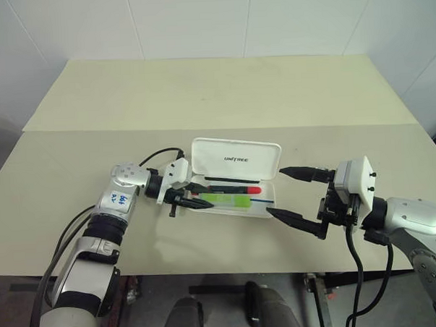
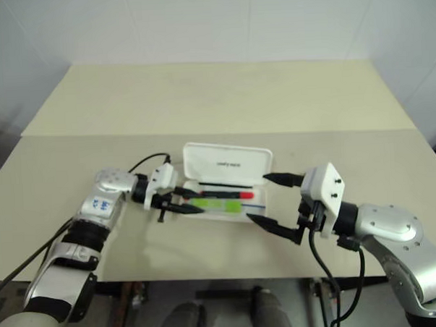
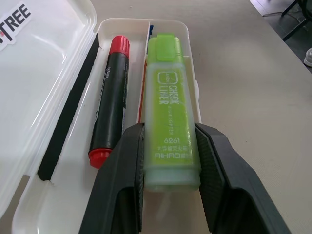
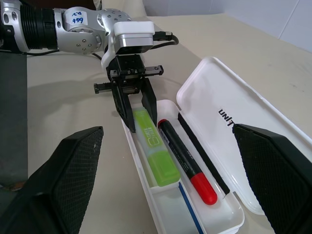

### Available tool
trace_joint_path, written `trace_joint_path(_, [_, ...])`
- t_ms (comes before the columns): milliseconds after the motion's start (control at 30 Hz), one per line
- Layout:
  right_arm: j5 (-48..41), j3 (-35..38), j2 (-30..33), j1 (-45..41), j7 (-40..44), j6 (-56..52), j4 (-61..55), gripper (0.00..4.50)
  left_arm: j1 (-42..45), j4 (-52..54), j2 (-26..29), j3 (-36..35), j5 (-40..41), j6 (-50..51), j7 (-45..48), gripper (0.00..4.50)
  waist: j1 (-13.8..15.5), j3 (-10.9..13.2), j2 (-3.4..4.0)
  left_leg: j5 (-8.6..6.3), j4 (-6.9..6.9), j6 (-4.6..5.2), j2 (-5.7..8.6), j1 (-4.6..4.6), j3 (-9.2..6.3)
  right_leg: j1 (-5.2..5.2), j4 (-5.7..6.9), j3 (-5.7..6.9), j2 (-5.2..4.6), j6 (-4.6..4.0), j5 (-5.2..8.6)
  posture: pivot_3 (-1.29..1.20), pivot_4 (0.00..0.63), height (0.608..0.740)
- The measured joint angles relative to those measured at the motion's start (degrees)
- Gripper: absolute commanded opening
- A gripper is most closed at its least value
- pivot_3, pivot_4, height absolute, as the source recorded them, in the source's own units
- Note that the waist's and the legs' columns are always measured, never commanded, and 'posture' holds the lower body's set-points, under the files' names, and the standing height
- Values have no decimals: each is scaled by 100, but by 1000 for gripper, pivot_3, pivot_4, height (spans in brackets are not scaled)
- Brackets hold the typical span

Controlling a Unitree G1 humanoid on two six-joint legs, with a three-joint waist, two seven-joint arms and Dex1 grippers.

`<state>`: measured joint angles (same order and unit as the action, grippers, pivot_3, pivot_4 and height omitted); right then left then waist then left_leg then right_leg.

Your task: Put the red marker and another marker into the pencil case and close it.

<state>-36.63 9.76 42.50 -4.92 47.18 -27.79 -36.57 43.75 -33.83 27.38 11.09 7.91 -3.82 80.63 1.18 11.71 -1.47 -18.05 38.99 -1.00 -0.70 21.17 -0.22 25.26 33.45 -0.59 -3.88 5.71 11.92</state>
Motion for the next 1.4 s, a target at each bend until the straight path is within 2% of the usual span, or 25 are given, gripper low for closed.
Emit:
trace_joint_path(167, [-1, 0, 0, 0, -19, 0, -7, 4500, 53, -83, 5, 7, -26, 11, 23, 1017, 2, 0, 0, 0, 0, 0, 0, 0, 0, 0, 1, 0, 0, 0, 0, 0, 150, 740])
trace_joint_path(500, [-1, -10, -1, -16, -26, 0, -9, 4500, 138, -292, -47, 53, -144, -47, -45, 4424, 2, 0, 0, 0, 0, 0, 0, 1, 0, 0, -1, 0, 0, 0, 0, 0, 150, 740])
trace_joint_path(700, [2, -45, -3, -69, -14, 16, 1, 4500, 96, -102, -41, 4, -13, 99, 72, 4469, -2, 0, 0, 0, -1, 0, -1, 2, 0, 0, -3, 0, 0, 0, 0, 0, 150, 740])
trace_joint_path(867, [12, -55, 15, -187, 187, 68, 254, 4500, -85, 825, 1, -247, 697, 666, 432, 4469, -3, 0, 0, 0, -1, 0, -2, 2, 0, 0, -3, 0, 0, -1, 0, 0, 150, 740])
trace_joint_path(1033, [58, 20, 401, -518, 740, 201, 1046, 4500, -258, 1573, 115, -485, 1284, 1384, 524, 4469, -12, 0, 0, 0, 1, 0, -2, 0, 1, 0, -2, -4, 2, -1, 1, 0, 150, 740])
trace_joint_path(1200, [445, -23, 1167, -1311, 1750, 587, 2868, 4500, -230, 2297, 502, -824, 1806, 2148, 514, 4469, -56, 3, 2, 0, -1, 0, -2, -1, 8, 0, -11, -12, 4, -5, 3, 0, 150, 740])
trace_joint_path(1400, [1389, -772, 1211, -2949, 2853, 1454, 5427, 4500, 102, 2715, 716, -916, 2108, 2674, 454, 4469, -156, 4, 4, 0, -5, 0, -5, 0, 9, 4, -8, -16, 13, 1, 0, 0, 150, 740])
